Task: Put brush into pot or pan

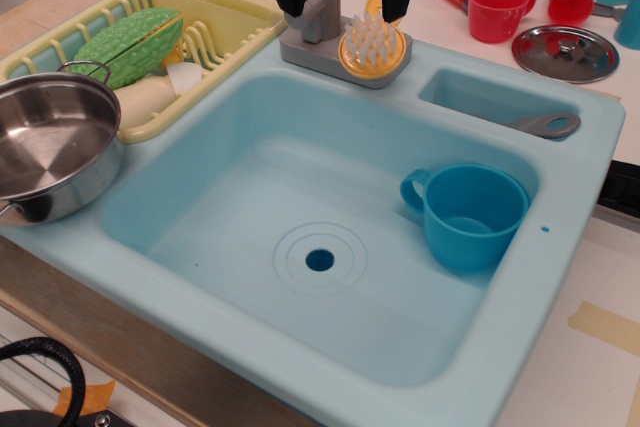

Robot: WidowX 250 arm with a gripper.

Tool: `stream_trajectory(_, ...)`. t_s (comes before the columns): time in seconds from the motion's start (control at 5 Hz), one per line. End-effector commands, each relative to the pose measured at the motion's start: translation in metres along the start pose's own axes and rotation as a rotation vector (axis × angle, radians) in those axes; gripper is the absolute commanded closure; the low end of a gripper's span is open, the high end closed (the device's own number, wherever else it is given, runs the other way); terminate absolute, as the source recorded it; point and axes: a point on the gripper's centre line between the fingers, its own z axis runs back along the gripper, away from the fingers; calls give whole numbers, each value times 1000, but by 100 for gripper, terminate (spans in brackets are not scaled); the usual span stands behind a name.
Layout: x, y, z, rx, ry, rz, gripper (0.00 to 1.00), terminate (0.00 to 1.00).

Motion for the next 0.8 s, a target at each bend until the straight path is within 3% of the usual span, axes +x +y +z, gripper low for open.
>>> stream_trajectory(0.0, 0, 0, 0, 0, 0, 0, 0, 0)
stream_trajectory(0.6, 27, -8, -18, -15, 39, -33, 0, 0)
